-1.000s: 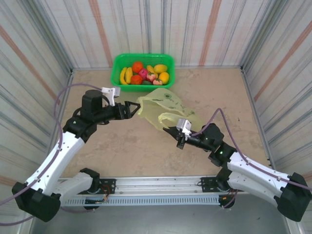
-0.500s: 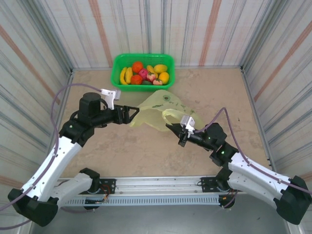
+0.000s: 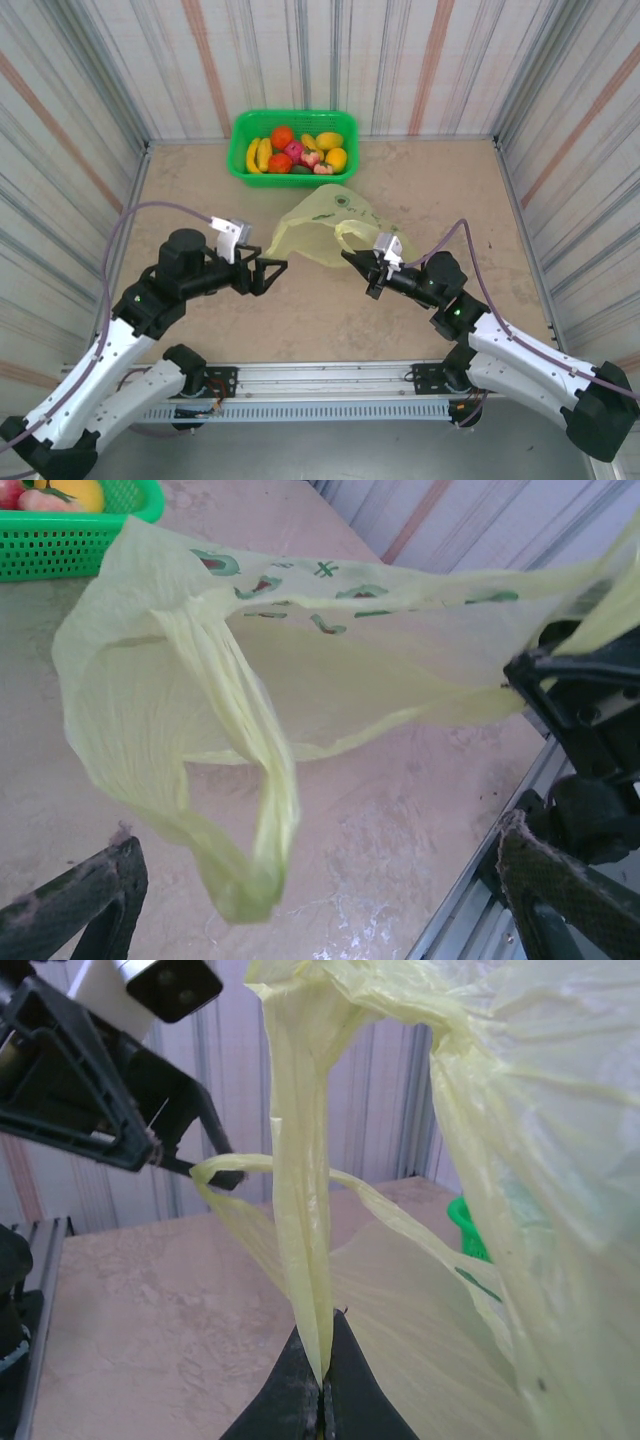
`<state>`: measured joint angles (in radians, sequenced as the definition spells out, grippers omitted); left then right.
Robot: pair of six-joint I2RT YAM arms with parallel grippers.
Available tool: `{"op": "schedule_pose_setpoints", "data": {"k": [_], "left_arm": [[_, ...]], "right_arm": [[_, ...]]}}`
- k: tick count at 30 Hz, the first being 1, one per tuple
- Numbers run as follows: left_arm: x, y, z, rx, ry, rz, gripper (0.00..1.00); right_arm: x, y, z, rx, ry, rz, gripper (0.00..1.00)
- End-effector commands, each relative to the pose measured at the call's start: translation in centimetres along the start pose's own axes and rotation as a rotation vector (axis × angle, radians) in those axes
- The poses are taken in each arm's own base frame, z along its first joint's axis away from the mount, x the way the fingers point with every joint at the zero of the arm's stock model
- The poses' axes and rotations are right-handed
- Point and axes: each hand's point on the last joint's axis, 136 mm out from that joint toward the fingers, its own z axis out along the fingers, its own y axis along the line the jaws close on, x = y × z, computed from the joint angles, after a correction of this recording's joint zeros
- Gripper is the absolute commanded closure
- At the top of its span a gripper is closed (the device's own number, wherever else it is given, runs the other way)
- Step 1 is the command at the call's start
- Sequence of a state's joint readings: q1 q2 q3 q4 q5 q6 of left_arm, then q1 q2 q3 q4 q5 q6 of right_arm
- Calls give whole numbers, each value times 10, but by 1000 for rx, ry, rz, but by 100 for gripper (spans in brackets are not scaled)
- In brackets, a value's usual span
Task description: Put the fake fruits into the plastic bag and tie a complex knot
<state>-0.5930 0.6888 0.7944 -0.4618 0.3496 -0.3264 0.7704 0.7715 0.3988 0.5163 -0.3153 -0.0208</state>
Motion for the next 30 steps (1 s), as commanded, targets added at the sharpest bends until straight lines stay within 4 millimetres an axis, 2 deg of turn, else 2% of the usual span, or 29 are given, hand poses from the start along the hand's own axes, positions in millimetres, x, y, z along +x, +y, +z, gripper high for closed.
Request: {"op": "schedule_pose_setpoints", "data": {"k": [1,3,9,14,15,17,20,25,30], "left_arm": [[-7,5,2,-30,-56,54,7],[-11,8,3,-48,-63,61,11],[-18,16,10,-66,-64,69,29],[-22,9,18,-14,-64,78,57],[-21,10,20,-15,-54,75,59],[-20,10,22,-12,-40,68,57],[-16,14,22,-28,-30,62,41],[-7,18,15,-60,-20,43,34],[-2,6,6,-44,-48,88,33]], "right_arm": [[-7,-1,0,1,-32,24,100],[-8,-2,0,0,-32,29,100],[-8,-1,0,-7,-29,40,100],[-9,-2,-1,1,-29,46,100],[-11,-2,-1,2,-32,46,100],[-12,-2,-2,0,-36,48,100],[-15,-2,-2,-1,-41,49,100],[-23,-4,-3,7,-72,71,100],[-28,-4,-2,2,-83,79,100]]}}
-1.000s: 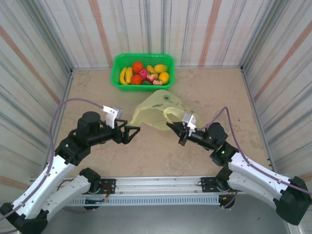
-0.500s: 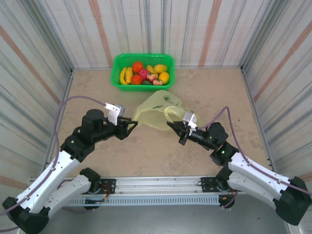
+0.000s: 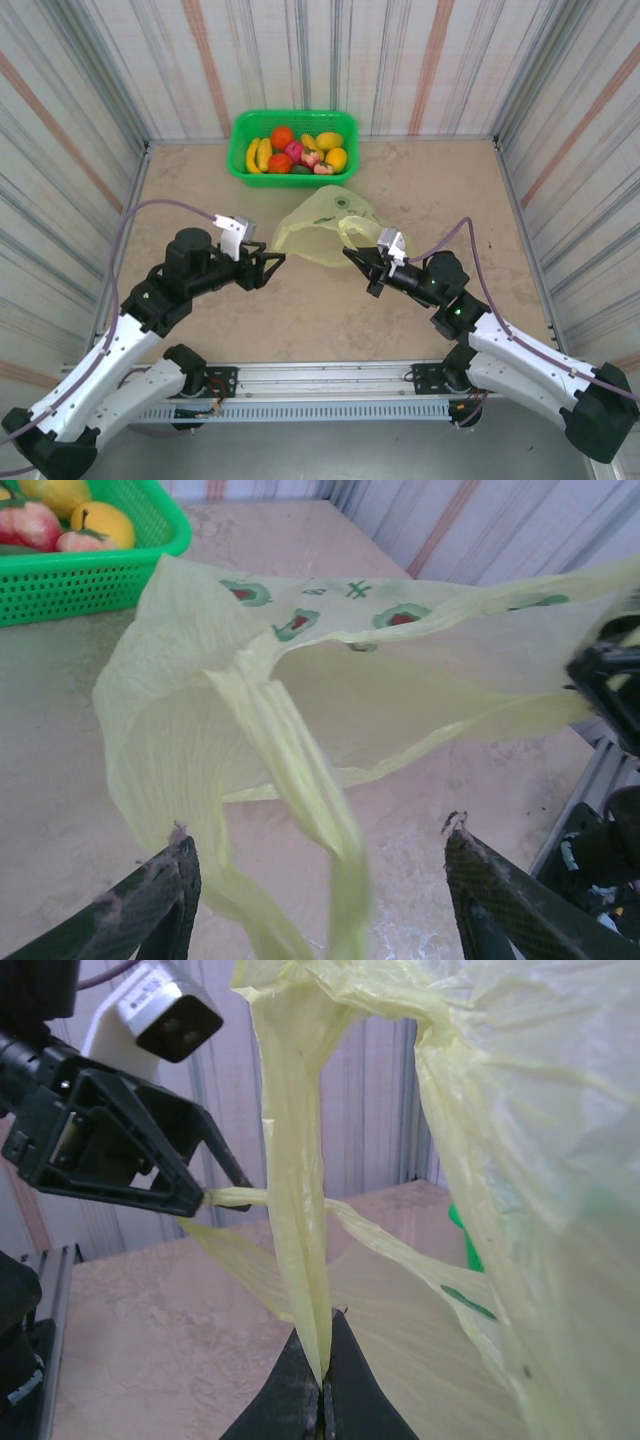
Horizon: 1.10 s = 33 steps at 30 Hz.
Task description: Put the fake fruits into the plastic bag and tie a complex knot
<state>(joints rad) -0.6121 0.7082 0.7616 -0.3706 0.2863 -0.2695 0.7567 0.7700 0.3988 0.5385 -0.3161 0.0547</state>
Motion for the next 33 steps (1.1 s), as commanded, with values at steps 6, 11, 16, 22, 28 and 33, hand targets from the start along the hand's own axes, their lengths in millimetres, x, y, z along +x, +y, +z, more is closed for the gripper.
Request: {"op": "schedule_pose_setpoints", "data": {"k": [6,11,16,22,28,33], "left_arm": [[10,1,2,-26,35,29,33],[11,15,11,-101,72,32,32],[1,19,14,-83,45,0,45],[-13,27,4,-75,-41,-31,41],[-11,21,3,-39,-38,-22,42],[-11,20,4,-28,-30,-21,46]], "right_arm": [[-29,2,1,-19,-75,18,100],[-35,3,2,-28,-81,16,100],[-33,4,2,-32,-74,18,100],[-23,5,5,-48,-36,20,100],[-20,4,8,-45,-31,25,100],[-17,3,11,-47,-26,36,100]]}}
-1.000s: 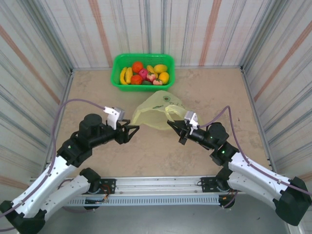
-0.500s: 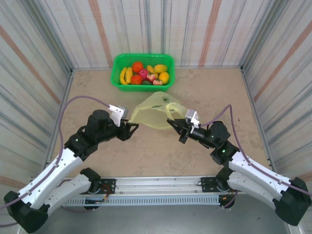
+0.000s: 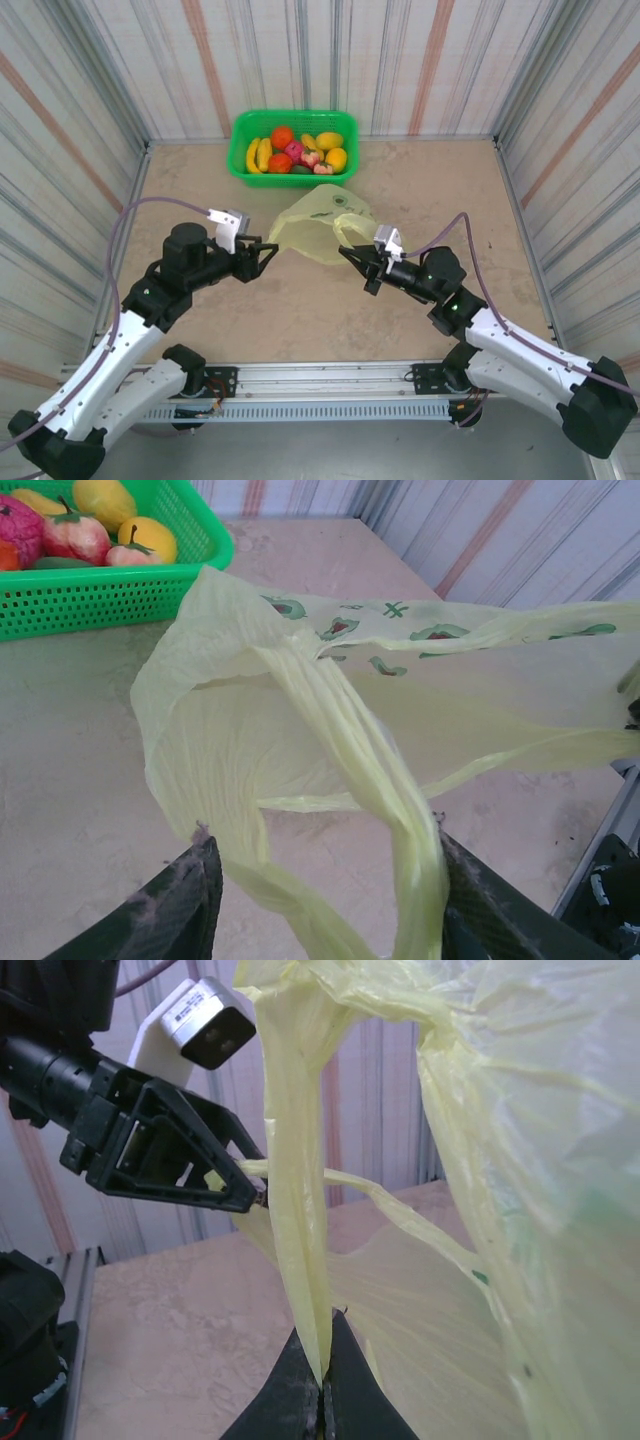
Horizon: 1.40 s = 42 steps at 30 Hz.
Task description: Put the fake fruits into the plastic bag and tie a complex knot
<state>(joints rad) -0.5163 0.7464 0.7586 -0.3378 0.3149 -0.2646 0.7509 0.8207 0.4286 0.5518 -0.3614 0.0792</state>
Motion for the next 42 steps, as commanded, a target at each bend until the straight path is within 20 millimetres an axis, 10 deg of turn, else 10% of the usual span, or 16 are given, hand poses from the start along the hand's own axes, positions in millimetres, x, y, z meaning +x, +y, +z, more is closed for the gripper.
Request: {"op": "schedule_pose_setpoints", "data": {"k": [1,8,15,28,34,42], "left_arm": [[-3,-3,0,28,-11,11,49],[-10,-4,-8,30,-43,15,100],[-29,4,-35,-83,-111,0,100],[-22,54,-61,-399,-123,19,100],[-19,56,-61,-408,-114,3,100],[-20,55,-59,-400,-114,1,100]], "right_arm": [[-16,0,3,-9,-38,11,100],[-9,-5,7,12,-6,38,100],[-29,-19,6,104,-10,79,39],[-68,-22,39,45,117,163,32],[-43,-136,54,457,271,455,37],[67,-284,70,823,581,622,31]]}}
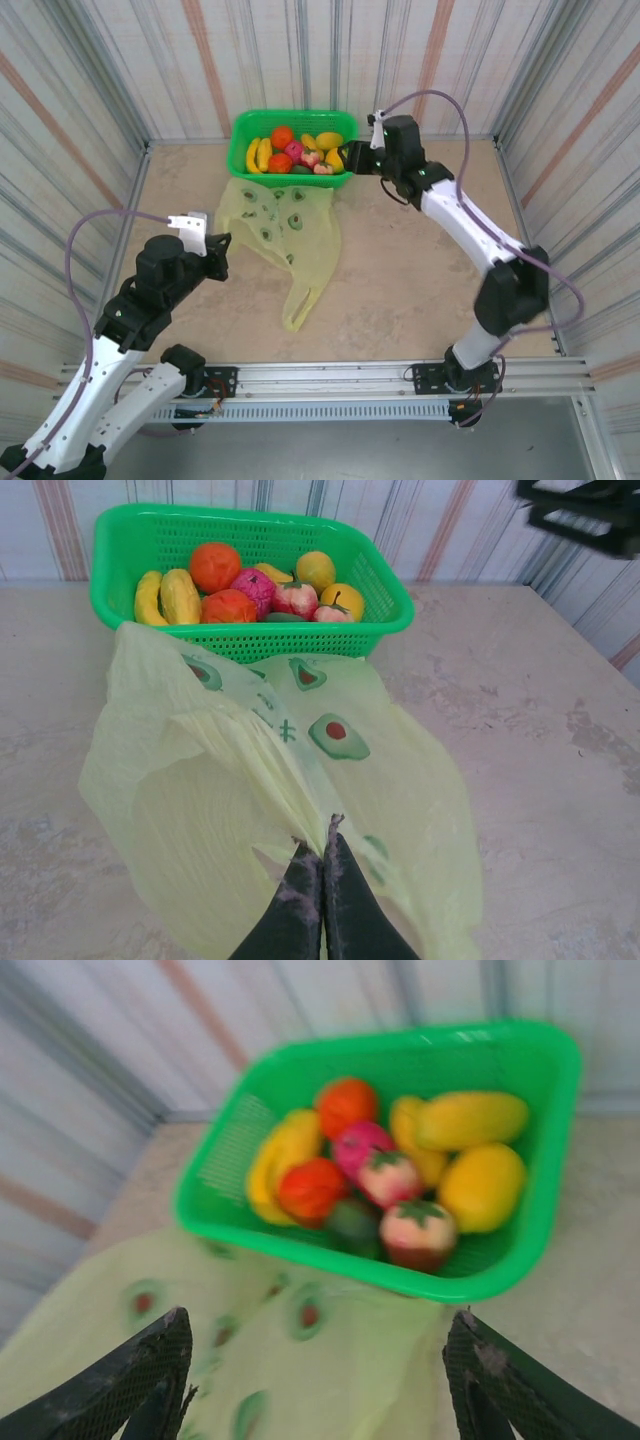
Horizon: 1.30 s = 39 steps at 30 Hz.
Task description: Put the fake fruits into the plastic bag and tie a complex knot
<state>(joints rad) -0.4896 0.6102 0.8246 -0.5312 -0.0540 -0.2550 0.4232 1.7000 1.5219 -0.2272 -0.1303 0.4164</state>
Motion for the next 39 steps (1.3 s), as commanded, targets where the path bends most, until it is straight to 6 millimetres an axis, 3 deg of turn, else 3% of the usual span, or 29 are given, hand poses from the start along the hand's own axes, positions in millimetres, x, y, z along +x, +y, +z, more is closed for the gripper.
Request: {"op": "schedule_pose_setpoints", "data": {"k": [1,4,7,10,14,17,23,33,35,39], "left_arm": [[-3,3,-1,-17,-5,3,100],[-2,4,2,-18,1,3,100],[-1,4,3,-18,6,2,100],[-1,4,5,-20,8,-1,100],[-1,6,6,-25,10,-3,100],[-2,7,5,-31,6,-6,100],[-4,11,2,-44,-8,-14,100],[-6,12,-1,-48,-17,-17,100],[-7,12,-1,-50,-19,-17,100],[-6,13,-1,-55,-18,-17,100]], "right_arm": [[42,-68,45,218,200,83,31],[49,-99,85,264,262,122,31],[57,-111,116,290,313,123,31],[66,-132,133,388,351,129,32],[66,-154,131,521,365,112,35],[55,-173,115,629,328,123,39],[35,-223,54,846,225,242,42],[29,-328,-80,1122,124,385,36],[17,-324,-88,1096,104,368,35],[3,-275,-66,899,121,269,37]]}}
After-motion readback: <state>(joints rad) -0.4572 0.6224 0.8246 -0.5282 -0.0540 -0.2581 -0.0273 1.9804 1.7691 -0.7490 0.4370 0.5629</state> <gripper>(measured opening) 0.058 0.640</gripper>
